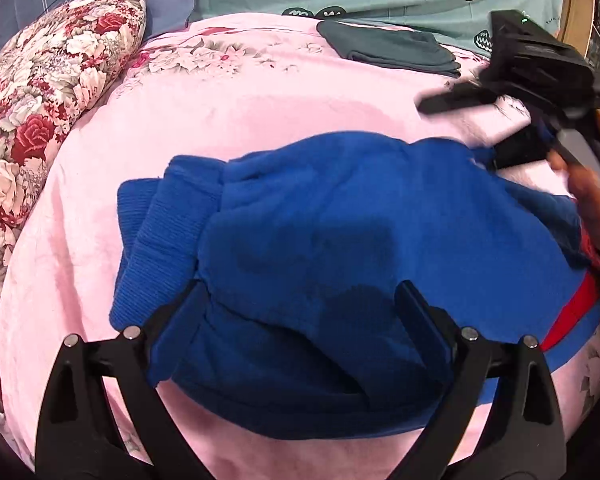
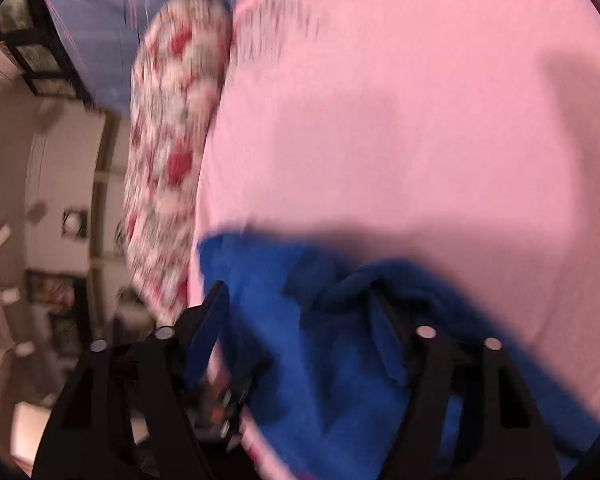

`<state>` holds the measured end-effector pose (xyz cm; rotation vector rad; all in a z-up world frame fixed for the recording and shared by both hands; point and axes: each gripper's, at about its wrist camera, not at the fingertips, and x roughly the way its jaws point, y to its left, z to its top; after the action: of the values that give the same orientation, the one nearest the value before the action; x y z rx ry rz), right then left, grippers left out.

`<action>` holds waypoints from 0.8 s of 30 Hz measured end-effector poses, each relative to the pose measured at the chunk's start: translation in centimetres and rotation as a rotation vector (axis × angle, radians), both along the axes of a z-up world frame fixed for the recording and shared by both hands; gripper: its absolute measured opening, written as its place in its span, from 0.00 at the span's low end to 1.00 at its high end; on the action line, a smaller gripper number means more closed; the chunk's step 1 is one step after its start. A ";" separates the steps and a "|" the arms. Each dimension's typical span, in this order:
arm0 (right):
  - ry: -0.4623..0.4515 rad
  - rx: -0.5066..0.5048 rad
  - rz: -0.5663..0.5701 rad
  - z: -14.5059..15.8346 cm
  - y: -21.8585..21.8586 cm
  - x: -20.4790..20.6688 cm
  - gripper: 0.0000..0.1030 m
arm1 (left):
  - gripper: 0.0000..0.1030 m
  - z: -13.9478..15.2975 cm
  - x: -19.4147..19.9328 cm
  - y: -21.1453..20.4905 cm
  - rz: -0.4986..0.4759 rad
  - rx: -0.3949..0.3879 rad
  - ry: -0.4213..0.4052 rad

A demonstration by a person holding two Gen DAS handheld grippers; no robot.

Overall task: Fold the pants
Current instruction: 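Fold the pants over toward the left gripper with the right gripper while the left gripper holds the waistband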

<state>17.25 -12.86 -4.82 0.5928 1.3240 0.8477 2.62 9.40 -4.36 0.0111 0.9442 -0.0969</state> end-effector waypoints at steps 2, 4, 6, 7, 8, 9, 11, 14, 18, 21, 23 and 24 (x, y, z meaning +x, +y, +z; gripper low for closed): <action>-0.047 0.019 -0.090 0.2 -1.8 0.9 0.49 | 0.93 0.0 -0.1 0.2 0.002 -0.014 0.000; -0.019 0.022 -0.116 -0.3 -2.8 1.2 0.49 | 0.93 0.0 -0.1 0.2 -0.001 -0.011 0.000; -0.072 -0.027 -0.127 0.8 -3.5 0.6 0.49 | 0.93 0.6 -0.4 0.2 0.000 -0.016 -0.010; -0.104 -0.032 -0.123 1.9 -3.6 0.0 0.49 | 0.93 1.1 -0.6 0.4 0.000 -0.031 -0.018; -0.135 -0.041 -0.119 2.9 -3.4 -0.6 0.49 | 0.93 1.9 -1.1 0.7 0.001 -0.051 -0.034; -0.159 -0.017 -0.087 4.2 -3.0 -1.6 0.49 | 0.93 2.8 -1.6 1.2 0.005 -0.067 -0.058; -0.192 0.016 0.017 6.1 -0.7 -3.2 0.47 | 0.93 4.2 -2.4 2.1 0.040 -0.034 -0.107; -0.191 -0.192 0.054 4.4 3.3 -4.1 0.37 | 0.94 1.7 -1.4 4.3 0.138 0.017 -0.004; -0.142 -0.331 0.004 -1.1 2.8 -2.5 0.00 | 0.96 -1.4 -1.7 7.6 0.235 -0.013 0.064; -0.193 -0.283 -0.010 0.9 2.7 -3.5 0.07 | 0.94 1.0 -3.3 8.1 0.238 -0.089 0.010; -0.291 -0.263 0.045 3.5 3.9 -5.2 0.11 | 0.94 3.1 -3.8 7.7 0.223 -0.076 -0.060; -0.319 -0.255 0.070 4.6 4.7 -6.0 0.13 | 0.94 4.4 -3.7 7.2 0.203 -0.089 -0.095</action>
<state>11.20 -8.15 -0.27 0.2021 1.1411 0.7778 -1.11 16.61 0.05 -0.1611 0.8403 0.0495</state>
